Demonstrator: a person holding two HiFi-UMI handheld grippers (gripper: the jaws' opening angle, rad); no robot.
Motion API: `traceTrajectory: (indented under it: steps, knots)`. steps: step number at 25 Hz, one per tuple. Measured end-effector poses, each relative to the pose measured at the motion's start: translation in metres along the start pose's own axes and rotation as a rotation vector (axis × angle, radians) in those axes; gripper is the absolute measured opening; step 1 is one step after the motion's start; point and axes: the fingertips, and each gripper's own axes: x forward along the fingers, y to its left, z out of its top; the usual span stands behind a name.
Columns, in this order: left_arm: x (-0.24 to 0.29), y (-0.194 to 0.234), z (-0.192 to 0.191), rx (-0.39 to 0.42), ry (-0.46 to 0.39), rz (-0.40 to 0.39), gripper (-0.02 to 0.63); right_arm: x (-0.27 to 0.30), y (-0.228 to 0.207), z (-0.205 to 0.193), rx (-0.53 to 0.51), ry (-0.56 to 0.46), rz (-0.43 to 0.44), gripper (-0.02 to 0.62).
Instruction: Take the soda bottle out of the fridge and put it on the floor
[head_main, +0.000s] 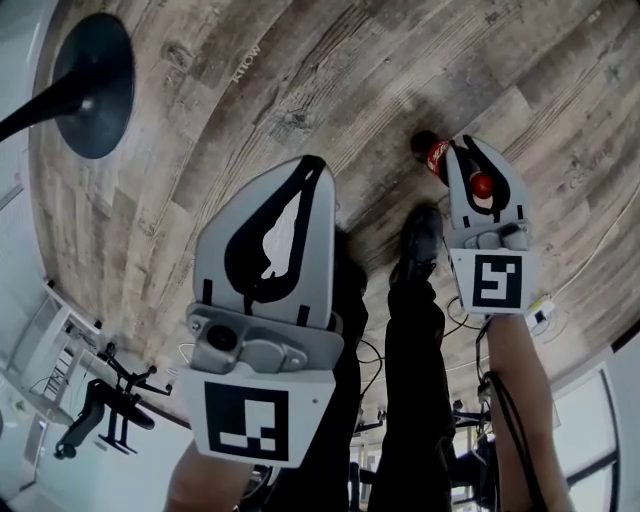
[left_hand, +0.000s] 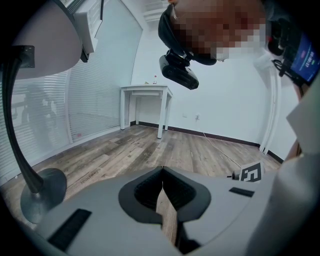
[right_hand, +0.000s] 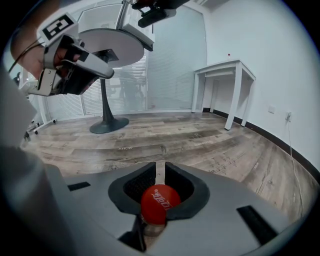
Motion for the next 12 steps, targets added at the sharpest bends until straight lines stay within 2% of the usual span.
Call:
traceTrajectory:
  steps: [8, 12]
  knots:
    - [0.003, -0.006, 0.003, -0.011, -0.004, 0.004, 0.017, 0.005, 0.013, 0.001, -0.088, 0.013, 0.062, 0.083]
    - [0.003, -0.012, 0.008, -0.025, -0.013, 0.008, 0.017, 0.001, 0.017, -0.002, -0.099, 0.025, 0.073, 0.092]
